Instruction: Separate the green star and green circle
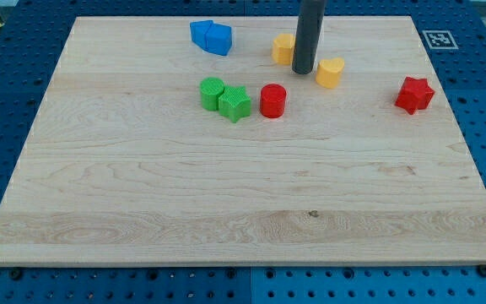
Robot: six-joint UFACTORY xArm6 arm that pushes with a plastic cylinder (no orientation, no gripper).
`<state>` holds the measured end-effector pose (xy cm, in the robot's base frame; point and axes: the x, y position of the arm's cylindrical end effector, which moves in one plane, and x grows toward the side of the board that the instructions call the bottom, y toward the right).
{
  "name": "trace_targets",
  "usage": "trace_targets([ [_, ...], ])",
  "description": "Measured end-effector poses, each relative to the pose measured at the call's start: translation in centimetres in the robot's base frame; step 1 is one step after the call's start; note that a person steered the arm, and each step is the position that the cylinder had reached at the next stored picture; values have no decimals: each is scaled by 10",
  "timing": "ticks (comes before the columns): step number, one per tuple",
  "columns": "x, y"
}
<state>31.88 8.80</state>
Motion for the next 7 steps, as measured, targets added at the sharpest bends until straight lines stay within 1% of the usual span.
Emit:
trace_targets([
  [1, -3, -21],
  [2, -3, -65],
  [3, 2, -86],
  [5, 55, -103],
  [6, 83, -121],
  [7, 97, -132],
])
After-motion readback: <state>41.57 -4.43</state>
